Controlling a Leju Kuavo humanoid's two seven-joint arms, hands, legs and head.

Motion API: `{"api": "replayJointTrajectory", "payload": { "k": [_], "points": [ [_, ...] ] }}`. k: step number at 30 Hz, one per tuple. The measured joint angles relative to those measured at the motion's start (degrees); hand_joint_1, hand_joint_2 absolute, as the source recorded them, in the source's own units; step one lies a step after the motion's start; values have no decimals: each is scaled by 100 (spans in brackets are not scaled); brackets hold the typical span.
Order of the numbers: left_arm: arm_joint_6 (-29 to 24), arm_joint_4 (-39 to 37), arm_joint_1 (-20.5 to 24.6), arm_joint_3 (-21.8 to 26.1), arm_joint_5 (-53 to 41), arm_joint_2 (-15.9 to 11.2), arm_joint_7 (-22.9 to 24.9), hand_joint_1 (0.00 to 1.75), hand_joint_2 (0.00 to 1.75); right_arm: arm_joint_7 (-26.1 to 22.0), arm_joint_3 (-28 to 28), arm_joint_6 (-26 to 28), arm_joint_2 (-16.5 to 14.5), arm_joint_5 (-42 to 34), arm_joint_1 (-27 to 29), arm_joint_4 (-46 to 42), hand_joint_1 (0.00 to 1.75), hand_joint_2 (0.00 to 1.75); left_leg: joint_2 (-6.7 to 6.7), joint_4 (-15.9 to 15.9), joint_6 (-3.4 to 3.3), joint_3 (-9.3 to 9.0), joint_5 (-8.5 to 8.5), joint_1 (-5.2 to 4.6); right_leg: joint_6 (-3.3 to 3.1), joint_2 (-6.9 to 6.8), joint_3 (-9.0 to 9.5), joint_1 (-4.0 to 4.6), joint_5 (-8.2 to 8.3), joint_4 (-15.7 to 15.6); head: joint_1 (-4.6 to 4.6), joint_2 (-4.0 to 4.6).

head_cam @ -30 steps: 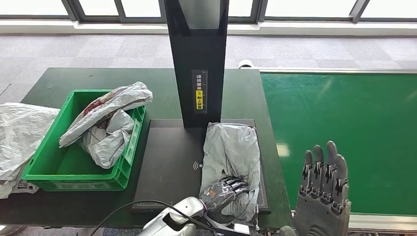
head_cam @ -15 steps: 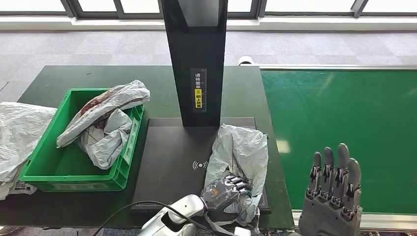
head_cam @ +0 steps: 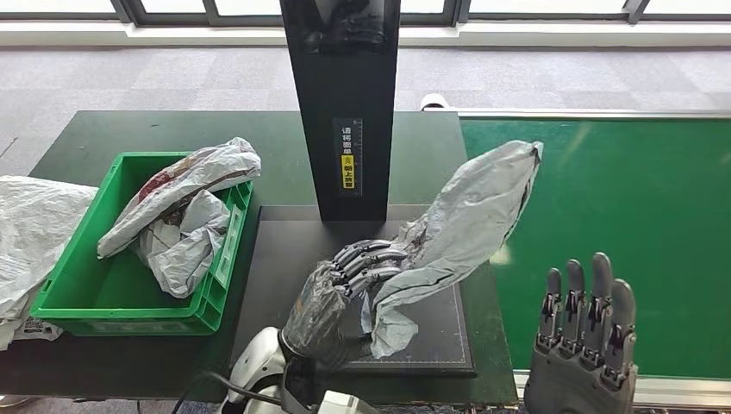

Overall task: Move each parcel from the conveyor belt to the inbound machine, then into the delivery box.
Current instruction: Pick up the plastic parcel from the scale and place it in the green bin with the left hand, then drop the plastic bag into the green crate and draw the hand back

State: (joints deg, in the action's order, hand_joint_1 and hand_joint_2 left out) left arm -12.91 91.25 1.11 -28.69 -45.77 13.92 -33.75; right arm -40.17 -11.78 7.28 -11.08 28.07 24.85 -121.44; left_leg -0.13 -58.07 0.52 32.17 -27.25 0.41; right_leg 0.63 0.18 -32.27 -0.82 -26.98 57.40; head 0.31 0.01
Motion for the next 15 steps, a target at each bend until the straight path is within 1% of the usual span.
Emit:
{"api": "replayJointTrajectory", "payload": {
  "k": [4, 15],
  "points": [
    [-194, 282, -157, 122, 8, -32, -71, 175, 175, -1, 0, 38, 0, 3, -2, -11, 0, 175, -3, 0, 0, 6, 0, 0, 1, -7, -2, 0, -1, -1, 1, -1],
    [-259, 319, -212, 258, 7, -14, -76, 175, 175, 0, 2, 87, -1, 10, -2, -31, 0, 175, -4, 0, 0, 8, 0, -1, 0, -7, -4, -1, 2, 0, 0, 1]
  ]
}}
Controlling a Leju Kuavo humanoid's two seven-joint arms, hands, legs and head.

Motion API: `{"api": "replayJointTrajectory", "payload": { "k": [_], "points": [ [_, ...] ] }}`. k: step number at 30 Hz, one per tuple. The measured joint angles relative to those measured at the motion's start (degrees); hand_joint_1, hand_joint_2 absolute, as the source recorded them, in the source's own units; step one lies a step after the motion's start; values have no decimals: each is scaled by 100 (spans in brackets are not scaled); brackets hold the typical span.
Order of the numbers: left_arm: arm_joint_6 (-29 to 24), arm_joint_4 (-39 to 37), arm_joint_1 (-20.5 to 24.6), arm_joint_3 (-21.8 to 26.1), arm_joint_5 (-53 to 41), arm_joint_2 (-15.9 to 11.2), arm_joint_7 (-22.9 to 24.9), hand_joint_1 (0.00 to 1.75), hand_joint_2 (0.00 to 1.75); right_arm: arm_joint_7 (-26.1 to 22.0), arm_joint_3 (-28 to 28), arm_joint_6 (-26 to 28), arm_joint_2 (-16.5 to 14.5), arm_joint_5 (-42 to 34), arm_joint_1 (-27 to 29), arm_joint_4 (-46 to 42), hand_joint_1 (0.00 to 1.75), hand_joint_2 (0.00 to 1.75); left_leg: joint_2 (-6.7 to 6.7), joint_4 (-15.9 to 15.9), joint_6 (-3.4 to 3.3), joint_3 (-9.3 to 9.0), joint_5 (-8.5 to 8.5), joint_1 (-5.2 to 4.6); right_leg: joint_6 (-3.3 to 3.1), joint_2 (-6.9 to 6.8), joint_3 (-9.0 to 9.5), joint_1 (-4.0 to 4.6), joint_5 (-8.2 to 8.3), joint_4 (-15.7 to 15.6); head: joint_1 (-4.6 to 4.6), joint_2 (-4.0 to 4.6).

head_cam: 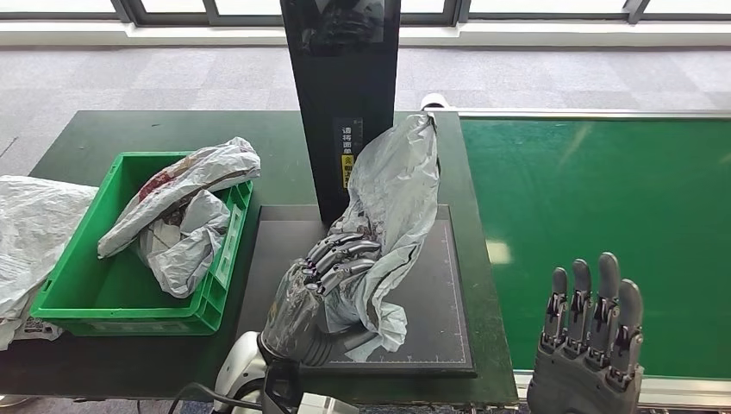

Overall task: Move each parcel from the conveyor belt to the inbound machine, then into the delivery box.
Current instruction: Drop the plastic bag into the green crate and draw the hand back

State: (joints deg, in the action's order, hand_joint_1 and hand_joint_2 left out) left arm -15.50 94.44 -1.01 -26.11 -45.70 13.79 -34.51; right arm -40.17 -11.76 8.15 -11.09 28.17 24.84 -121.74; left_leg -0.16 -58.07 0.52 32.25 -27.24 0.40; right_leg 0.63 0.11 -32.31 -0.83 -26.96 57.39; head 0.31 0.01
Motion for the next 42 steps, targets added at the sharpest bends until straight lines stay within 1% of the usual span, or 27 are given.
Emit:
{"api": "replayJointTrajectory", "payload": {
  "k": [4, 10, 17, 22, 25, 28, 33, 37, 42],
  "points": [
    [-34, -2, -9, 34, -4, 13, 4, 175, 175, -1, 0, 14, -1, 7, 0, 0, 0, 175, 0, 0, 0, 1, 0, 0, 0, 0, -3, 0, 0, 0, 0, -1],
    [-238, -171, -5, 146, 109, 42, 98, 175, 175, -2, 0, 115, -1, 37, 14, 0, 0, 175, 1, 0, 0, 1, 0, 0, 0, 1, -5, 0, -1, 0, 1, 0],
    [-265, -479, -33, 585, 305, 168, 131, 175, 175, 0, 0, -4, 1, -79, -5, 1, 0, 175, 1, 0, 0, 2, 0, 0, 0, 1, -5, 0, 0, 0, 0, 0],
    [-463, -394, -148, 932, 293, 219, 165, 175, 175, 2, 0, -237, 1, -157, -71, 11, 0, 175, 1, 0, 1, 2, 0, 1, -1, 2, -5, 1, -1, 1, 0, -1],
    [-694, -123, -268, 1243, 508, 248, 137, 175, 175, 2, 1, -325, 1, -181, -95, 19, 0, 175, 2, 1, 2, 4, 0, 2, -2, 3, -7, 2, -1, 2, 0, -1],
    [-903, 370, -422, 1746, 1036, 286, -46, 175, 175, 2, 9, -381, 1, -248, -99, 34, 0, 175, 2, 1, 4, 5, -1, 5, -5, 4, -10, 4, -4, 3, 0, -1],
    [-936, 1010, -599, 2524, 1675, 319, -352, 175, 175, 2, 38, -371, 1, -307, -99, 47, 0, 175, 0, 1, 6, 5, -3, 7, -8, 1, -10, 5, -7, 3, 1, -1],
    [-1085, 1164, -559, 3012, 2106, 299, -527, 175, 175, 2, 102, -78, 3, -315, -57, 48, 0, 175, 0, 1, 6, 2, -3, 7, -8, 1, -13, 5, -8, 3, 1, -1],
    [-1474, 1030, -233, 3220, 2267, 192, -548, 175, 175, 2, 114, 448, 3, -185, 80, 48, 0, 175, -7, 1, 10, 2, 0, 7, -9, -3, -10, 5, -5, 3, 1, -1]
  ]
}}
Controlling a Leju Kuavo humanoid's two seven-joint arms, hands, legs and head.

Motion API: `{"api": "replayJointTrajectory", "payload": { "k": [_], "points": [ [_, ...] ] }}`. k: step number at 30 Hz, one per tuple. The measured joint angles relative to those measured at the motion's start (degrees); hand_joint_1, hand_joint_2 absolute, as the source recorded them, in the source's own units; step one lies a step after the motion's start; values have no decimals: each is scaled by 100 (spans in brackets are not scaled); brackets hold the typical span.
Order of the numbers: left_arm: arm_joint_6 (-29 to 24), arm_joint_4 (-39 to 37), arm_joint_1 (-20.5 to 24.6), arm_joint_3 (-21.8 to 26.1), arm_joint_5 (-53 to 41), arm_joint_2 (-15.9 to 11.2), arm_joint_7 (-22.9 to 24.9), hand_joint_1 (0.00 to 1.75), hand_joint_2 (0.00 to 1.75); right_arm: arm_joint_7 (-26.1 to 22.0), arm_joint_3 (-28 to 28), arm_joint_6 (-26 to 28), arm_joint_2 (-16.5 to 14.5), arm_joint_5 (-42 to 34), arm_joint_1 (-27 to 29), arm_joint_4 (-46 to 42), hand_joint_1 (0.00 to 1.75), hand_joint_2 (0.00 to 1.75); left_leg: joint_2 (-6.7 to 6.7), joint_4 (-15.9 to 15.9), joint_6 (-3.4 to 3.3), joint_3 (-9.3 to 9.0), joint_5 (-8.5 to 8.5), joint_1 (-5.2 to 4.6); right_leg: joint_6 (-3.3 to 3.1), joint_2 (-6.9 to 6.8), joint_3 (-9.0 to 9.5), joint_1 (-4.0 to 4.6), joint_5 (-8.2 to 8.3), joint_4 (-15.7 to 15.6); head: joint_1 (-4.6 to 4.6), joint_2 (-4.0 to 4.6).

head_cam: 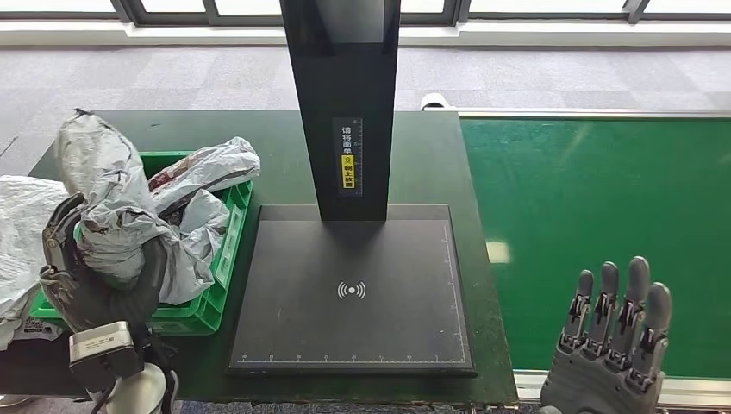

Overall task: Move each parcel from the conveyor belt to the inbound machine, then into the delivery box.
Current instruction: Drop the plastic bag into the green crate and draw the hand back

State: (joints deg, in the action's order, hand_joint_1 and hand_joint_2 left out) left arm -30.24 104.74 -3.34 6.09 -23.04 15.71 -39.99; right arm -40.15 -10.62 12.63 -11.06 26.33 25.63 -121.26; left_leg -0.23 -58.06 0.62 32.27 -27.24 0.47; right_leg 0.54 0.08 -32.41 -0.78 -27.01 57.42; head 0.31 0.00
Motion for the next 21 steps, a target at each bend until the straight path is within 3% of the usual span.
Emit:
{"api": "replayJointTrajectory", "payload": {
  "k": [11, 14, 21],
  "points": [
    [-333, -593, 686, 357, -458, -204, 283, 175, 175, 0, 0, 207, 17, 18, 86, 0, 0, 175, 1, 0, 4, 0, 3, 0, -1, 4, -2, 0, 2, 3, 1, 1],
    [-300, -910, 952, 455, -823, -284, 574, 175, 175, 0, -1, 174, 26, -4, 85, 0, 0, 175, -2, 0, 4, -1, 3, 0, -1, 1, -3, 0, 1, 2, 0, 1],
    [382, -3279, 2406, 582, -2274, -708, 1339, 175, 175, 0, -13, 223, 79, -31, 68, 3, 0, 175, -8, 0, 15, 1, 25, 0, -9, -6, -5, 0, 21, 8, 1, 0]
  ]
}}
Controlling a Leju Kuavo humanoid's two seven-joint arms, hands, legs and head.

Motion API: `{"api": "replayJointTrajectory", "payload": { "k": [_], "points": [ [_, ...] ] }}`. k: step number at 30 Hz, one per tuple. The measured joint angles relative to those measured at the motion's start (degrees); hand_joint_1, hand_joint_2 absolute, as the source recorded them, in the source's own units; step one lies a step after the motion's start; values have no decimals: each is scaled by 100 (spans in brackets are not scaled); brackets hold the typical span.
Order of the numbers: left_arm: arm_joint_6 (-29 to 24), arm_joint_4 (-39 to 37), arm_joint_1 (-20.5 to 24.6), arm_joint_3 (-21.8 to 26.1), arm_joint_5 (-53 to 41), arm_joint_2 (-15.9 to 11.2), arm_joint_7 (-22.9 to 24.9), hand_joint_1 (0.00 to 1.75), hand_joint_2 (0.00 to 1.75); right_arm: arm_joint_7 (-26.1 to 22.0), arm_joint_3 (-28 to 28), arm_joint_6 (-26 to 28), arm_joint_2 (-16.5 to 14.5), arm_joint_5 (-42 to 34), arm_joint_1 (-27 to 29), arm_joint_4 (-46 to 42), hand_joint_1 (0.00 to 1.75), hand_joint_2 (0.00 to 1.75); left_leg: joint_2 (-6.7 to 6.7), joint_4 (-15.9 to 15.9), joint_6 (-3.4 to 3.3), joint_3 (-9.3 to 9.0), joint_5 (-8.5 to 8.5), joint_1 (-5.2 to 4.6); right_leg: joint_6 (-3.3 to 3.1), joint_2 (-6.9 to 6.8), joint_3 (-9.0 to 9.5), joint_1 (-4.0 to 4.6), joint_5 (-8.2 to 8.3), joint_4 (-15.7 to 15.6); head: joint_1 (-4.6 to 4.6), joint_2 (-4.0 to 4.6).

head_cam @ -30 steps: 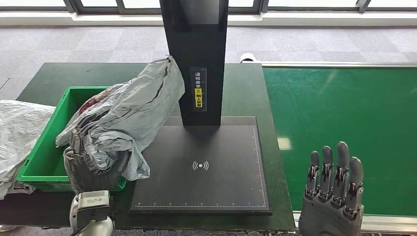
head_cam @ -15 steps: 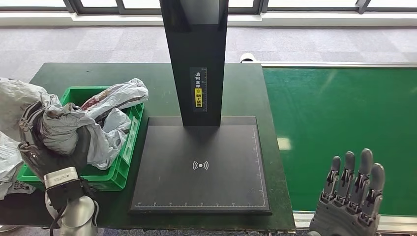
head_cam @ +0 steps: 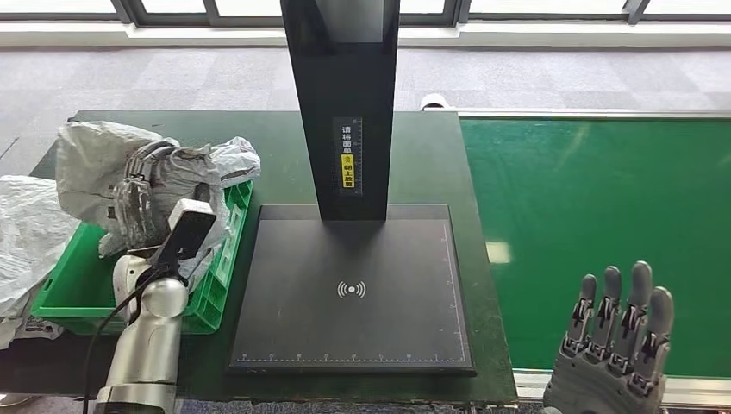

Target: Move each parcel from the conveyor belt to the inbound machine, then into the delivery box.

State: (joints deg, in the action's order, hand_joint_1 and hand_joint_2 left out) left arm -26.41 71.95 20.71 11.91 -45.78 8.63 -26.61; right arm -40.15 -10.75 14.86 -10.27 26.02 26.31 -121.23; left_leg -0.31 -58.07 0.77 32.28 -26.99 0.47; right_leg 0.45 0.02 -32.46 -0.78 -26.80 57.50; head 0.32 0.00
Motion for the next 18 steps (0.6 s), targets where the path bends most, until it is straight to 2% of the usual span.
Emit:
{"api": "replayJointTrajectory", "payload": {
  "k": [7, 8, 9, 11, 12, 13, 18],
  "points": [
    [-219, -2679, 1102, 0, -758, -216, 516, 175, 175, 1, -2, -390, 11, -52, -178, 89, 0, 175, 5, 0, 3, -1, 3, -1, -2, 8, -2, -1, 7, 2, 1, 0],
    [-229, -2947, 1203, -1, -819, -236, 582, 140, 175, 0, -2, -417, 11, -39, -199, 104, 0, 175, 4, 0, 3, -1, 3, -1, -2, 8, -1, -1, 6, 2, 0, 0],
    [-243, -3168, 1298, -1, -888, -252, 646, 96, 175, 0, -2, -436, 11, -27, -215, 118, 0, 175, 4, 0, 4, -3, 3, -1, -2, 7, 1, -1, 6, 2, 0, 0],
    [-312, -3514, 1449, -3, -1022, -268, 773, 9, 87, 0, -1, -457, 11, 4, -229, 133, 0, 175, 3, 1, 4, -6, 3, -1, -3, 7, 3, -1, 5, 3, -1, 0],
    [-364, -3630, 1498, -4, -1069, -270, 815, 0, 44, 0, 0, -460, 11, 18, -230, 136, 0, 175, 3, 2, 4, -7, 3, -1, -3, 7, 4, -1, 5, 3, -1, 0],
    [-426, -3717, 1531, -4, -1096, -271, 839, 0, 0, 0, 0, -461, 10, 37, -229, 137, 0, 175, 3, 3, 4, -8, 2, -1, -3, 7, 4, -1, 5, 3, -2, 0],
    [-585, -3559, 1456, 62, -645, -221, 626, 0, 0, 0, 2, -468, -25, 154, -172, 120, 0, 175, 4, 6, 5, -12, 3, -1, -4, 8, 4, -1, 4, 4, -2, 0]
  ]
}}
